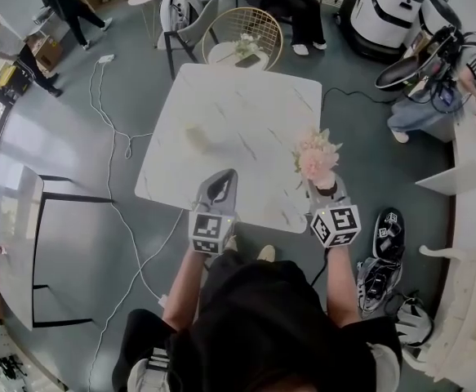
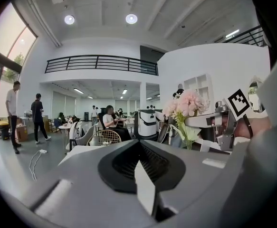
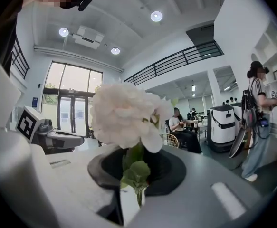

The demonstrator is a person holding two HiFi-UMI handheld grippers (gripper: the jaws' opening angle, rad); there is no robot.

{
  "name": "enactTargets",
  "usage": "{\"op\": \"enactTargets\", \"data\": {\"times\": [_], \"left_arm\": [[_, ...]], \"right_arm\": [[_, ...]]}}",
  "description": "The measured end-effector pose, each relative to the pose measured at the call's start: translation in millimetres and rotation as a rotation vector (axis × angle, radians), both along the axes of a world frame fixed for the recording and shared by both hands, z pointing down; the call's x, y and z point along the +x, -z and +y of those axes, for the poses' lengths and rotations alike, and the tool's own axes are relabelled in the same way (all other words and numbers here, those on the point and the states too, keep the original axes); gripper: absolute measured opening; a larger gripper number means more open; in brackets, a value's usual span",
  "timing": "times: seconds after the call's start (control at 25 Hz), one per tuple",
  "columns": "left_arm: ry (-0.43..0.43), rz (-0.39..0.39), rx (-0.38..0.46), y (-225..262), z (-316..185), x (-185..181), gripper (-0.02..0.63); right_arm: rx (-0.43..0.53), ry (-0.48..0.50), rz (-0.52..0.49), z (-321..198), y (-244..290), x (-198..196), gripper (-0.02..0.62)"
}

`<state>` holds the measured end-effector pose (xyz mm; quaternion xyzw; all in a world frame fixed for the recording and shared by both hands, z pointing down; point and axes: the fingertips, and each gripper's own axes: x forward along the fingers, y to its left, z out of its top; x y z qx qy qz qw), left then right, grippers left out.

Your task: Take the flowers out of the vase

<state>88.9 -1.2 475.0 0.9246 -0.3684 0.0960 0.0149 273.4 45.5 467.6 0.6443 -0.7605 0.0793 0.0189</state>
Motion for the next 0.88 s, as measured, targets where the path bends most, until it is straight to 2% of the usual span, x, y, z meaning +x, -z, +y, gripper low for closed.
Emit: {"op": "enactTargets", "data": {"times": [0.32, 0.88], "left_arm": [[-0.009, 0.005, 0.002, -5.2, 28.5, 19.2, 0.006], [-0.015, -0.008, 0.015, -8.5, 49.4, 30.9, 0.006]], "right_arm": [[-0.012, -0.002, 0.008, 34.9, -12.4, 14.5, 0.086], [-0.01, -0.001, -0.016, 61.4, -23.8, 21.3, 0.086]]}}
